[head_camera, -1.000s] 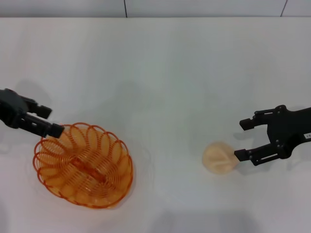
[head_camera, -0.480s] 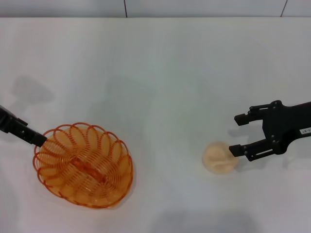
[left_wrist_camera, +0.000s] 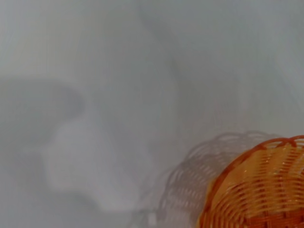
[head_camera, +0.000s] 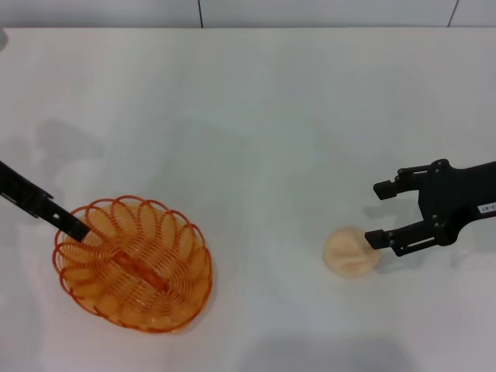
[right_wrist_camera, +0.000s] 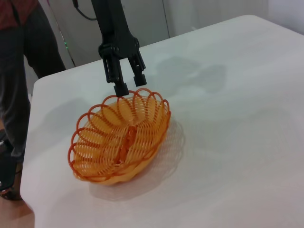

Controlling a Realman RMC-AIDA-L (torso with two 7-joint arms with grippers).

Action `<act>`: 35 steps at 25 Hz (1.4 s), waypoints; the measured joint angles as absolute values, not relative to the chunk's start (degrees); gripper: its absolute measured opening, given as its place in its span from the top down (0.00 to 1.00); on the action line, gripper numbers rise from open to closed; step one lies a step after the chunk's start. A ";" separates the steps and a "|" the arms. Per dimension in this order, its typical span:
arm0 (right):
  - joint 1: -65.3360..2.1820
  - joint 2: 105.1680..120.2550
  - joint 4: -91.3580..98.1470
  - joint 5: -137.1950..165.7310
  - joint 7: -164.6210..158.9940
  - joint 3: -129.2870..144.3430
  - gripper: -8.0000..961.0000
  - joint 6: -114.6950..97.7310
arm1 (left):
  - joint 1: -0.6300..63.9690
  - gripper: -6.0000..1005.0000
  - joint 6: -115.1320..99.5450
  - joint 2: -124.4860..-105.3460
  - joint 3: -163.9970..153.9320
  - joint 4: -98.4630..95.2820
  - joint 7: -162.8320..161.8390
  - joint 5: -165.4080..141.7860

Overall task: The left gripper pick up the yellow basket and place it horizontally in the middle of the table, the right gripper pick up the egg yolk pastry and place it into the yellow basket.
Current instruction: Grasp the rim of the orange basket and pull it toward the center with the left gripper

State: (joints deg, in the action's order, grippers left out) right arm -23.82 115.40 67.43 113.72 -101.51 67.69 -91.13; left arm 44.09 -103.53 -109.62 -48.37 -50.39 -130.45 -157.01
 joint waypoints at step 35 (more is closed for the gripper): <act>-23.26 115.40 66.88 113.11 -101.42 67.86 0.13 -90.53 | 47.51 0.26 -98.77 -112.18 -52.95 -45.02 -137.24 -162.28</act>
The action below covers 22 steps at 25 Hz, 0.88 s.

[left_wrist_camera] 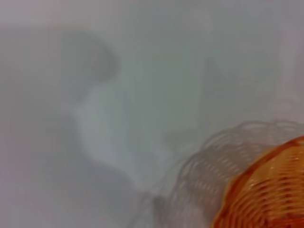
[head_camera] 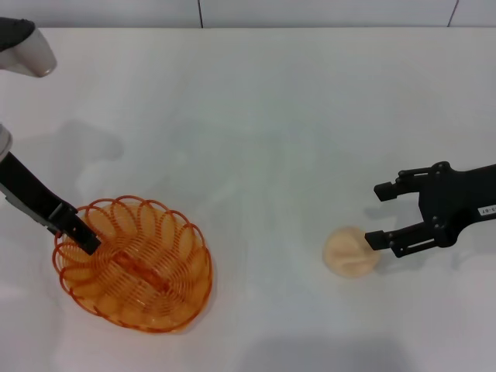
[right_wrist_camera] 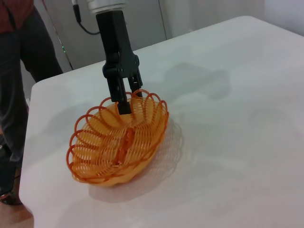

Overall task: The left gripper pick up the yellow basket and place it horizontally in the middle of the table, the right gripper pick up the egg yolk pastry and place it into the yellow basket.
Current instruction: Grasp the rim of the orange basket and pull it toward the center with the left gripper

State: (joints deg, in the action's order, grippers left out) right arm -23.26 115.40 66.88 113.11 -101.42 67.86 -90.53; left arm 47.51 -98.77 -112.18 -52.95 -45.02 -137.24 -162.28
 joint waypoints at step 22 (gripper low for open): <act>-22.91 115.32 66.89 113.12 -101.33 67.67 0.13 -90.65 | 48.17 0.50 -96.25 -113.03 -53.96 -45.00 -139.05 -162.33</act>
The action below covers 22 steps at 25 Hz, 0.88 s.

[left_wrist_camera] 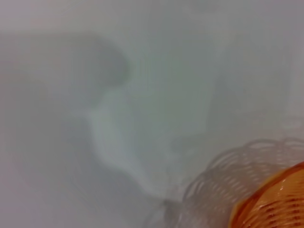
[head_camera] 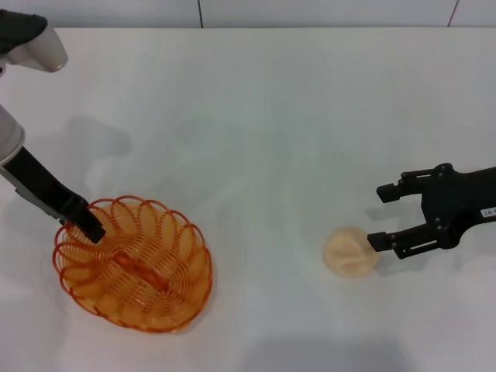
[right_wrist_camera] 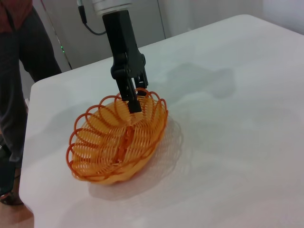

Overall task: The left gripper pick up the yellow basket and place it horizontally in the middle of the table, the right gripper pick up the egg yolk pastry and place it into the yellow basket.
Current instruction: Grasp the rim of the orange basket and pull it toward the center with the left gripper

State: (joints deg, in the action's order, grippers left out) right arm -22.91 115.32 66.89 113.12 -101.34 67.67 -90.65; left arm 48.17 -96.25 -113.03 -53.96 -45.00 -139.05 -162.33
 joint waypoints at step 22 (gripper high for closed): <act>-22.41 115.22 66.89 113.12 -101.33 67.68 0.13 -90.48 | 49.04 0.52 -96.55 -113.80 -57.99 -45.29 -138.12 -162.31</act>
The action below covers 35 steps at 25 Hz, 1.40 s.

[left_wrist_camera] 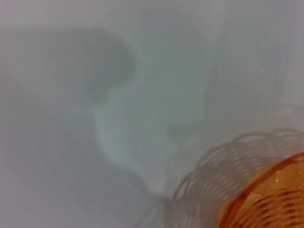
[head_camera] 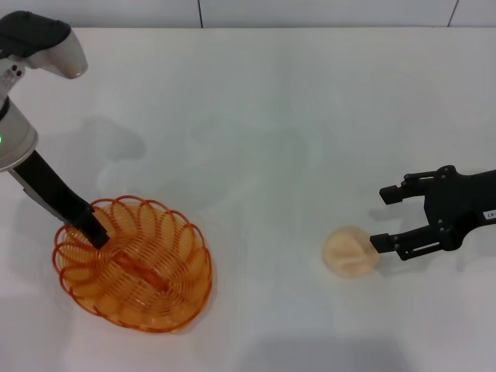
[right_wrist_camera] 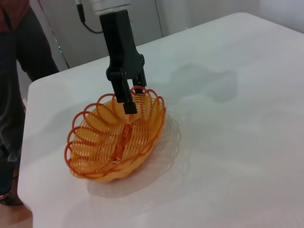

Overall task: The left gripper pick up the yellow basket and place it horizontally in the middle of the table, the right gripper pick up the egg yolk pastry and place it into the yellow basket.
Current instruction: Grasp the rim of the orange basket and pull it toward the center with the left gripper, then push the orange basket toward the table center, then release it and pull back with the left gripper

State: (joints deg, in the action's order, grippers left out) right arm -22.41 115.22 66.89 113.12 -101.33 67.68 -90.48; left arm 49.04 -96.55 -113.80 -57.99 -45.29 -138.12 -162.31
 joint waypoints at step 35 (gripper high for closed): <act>-22.41 115.22 66.89 113.12 -101.32 67.56 0.13 -90.35 | 49.24 0.91 -93.33 -112.82 -50.53 -46.50 -137.08 -155.02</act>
State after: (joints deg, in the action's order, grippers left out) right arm -22.41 115.22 66.89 113.12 -101.32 67.56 -90.35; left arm 49.24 -93.33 -112.82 -50.53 -46.50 -137.08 -155.02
